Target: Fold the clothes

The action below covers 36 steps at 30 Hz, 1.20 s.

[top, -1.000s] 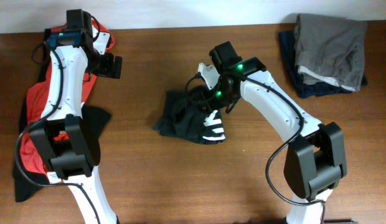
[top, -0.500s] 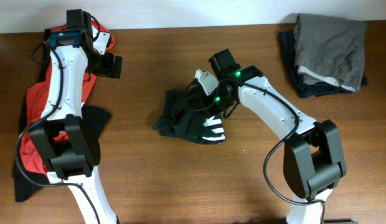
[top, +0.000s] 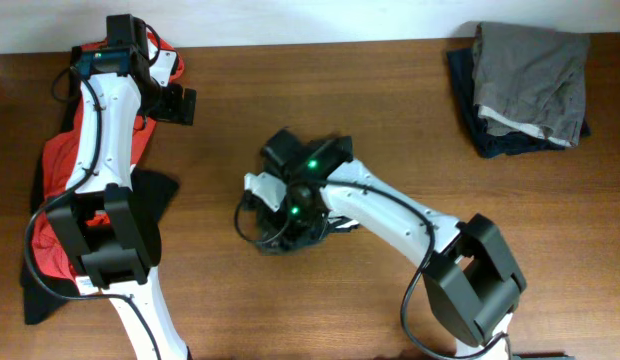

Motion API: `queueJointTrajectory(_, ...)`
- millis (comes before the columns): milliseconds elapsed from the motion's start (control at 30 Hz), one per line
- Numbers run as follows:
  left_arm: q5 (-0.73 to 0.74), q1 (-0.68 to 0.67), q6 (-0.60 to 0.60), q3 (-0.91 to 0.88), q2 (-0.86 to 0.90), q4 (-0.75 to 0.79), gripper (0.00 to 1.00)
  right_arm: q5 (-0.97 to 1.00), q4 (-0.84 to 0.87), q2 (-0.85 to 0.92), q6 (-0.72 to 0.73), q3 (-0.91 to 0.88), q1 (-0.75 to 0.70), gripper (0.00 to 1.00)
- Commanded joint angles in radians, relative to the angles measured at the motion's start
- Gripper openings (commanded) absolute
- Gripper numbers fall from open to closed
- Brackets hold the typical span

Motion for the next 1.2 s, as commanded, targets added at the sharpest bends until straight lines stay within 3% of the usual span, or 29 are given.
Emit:
queueJointTrajectory(0,0.011,0.005,-0.013,0.007,0.006,0.006,0.99,-0.008,-0.002,-0.027,-0.005,0.027,-0.014,0.63)
queueJointTrajectory(133,0.011,0.005,-0.013,0.007,0.006,0.006,0.99,0.004,-0.017,-0.03,0.008,0.082,-0.071,0.61)
queueJointTrajectory(267,0.011,0.005,-0.013,0.007,0.006,0.006,0.99,0.132,-0.032,-0.03,0.127,0.153,-0.166,0.58)
queueJointTrajectory(500,0.011,0.005,-0.013,0.007,0.006,0.012,0.99,0.198,-0.033,0.007,0.222,0.151,-0.305,0.53)
queueJointTrajectory(1167,0.011,0.005,-0.013,0.007,0.006,0.013,0.99,0.284,-0.052,0.108,0.342,0.127,-0.263,0.53)
